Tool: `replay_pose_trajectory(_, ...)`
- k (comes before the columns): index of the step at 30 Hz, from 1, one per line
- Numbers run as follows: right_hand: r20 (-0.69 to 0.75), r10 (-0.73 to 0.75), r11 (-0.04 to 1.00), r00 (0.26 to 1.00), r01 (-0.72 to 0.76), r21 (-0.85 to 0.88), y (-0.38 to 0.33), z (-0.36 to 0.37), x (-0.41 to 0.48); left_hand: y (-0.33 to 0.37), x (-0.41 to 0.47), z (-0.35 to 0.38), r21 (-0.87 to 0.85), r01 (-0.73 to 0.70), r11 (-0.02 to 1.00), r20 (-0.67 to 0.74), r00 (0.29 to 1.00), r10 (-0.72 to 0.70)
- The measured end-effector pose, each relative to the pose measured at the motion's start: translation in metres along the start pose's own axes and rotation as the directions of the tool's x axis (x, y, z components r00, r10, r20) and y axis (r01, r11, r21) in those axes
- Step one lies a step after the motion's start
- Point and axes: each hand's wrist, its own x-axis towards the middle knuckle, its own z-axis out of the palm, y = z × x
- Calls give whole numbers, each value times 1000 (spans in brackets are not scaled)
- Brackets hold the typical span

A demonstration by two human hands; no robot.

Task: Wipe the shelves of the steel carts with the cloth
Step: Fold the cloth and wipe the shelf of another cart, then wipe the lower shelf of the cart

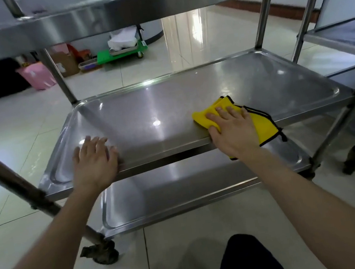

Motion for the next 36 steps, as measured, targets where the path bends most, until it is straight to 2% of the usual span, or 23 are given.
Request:
replay_pose_trajectory(3, 87, 38, 999, 995, -40, 18, -27, 0, 19, 4, 1, 5, -16, 14, 1000, -43, 999, -15)
replay_pose_trajectory(6, 146, 13, 997, 989, -24, 69, -66, -2, 27, 6, 1, 5, -33, 34, 999, -60, 998, -36)
replay_pose_trajectory(9, 100, -120, 992, 988, 115, 55, -119, 1, 13, 9, -3, 3, -111, 21, 994, -100, 994, -32)
replay_pose_trajectory(12, 74, -283, 958, 956, 278, 64, -180, 6, -13, 11, -10, 0, -188, 1, 982, -174, 984, -35)
replay_pose_trajectory(15, 64, -368, 927, 928, 360, 105, -207, 8, -28, 10, -17, -7, -331, -2, 944, -158, 986, -54)
replay_pose_trajectory(17, 25, -414, 905, 910, 409, 117, -203, 7, -30, 8, -19, -13, -428, -36, 903, -135, 991, -24)
replay_pose_trajectory(19, -44, -477, 862, 878, 477, 172, -191, 4, -37, 5, -23, -17, -440, -128, 889, -181, 982, 52)
replay_pose_trajectory(22, -317, -488, 790, 813, 566, 234, -160, 2, -56, 3, -28, -21, -398, -227, 889, -200, 967, 158)
replay_pose_trajectory(24, -438, -498, 792, 749, 598, 122, -127, 5, -68, 2, -27, -22, -382, -286, 879, -157, 957, 243)
replay_pose_trajectory(25, -405, -541, 803, 737, 596, 13, -112, 6, -73, 0, -23, -21, -393, -301, 869, -133, 954, 270)
replay_pose_trajectory(27, -225, -583, 812, 781, 545, -211, -95, 12, -77, -2, -8, -20, -435, -277, 857, -82, 960, 268)
replay_pose_trajectory(29, -127, -544, 820, 829, 494, -290, -94, 16, -74, -3, 7, -19, -418, -251, 873, -66, 967, 246)
replay_pose_trajectory(34, -308, -489, 869, 816, 488, -86, -113, 19, -59, 1, 16, -18, -319, -300, 899, -161, 952, 260)
replay_pose_trajectory(36, -375, -478, 854, 794, 520, 11, -114, 24, -63, 0, 7, -22, -193, -347, 918, -231, 925, 302)
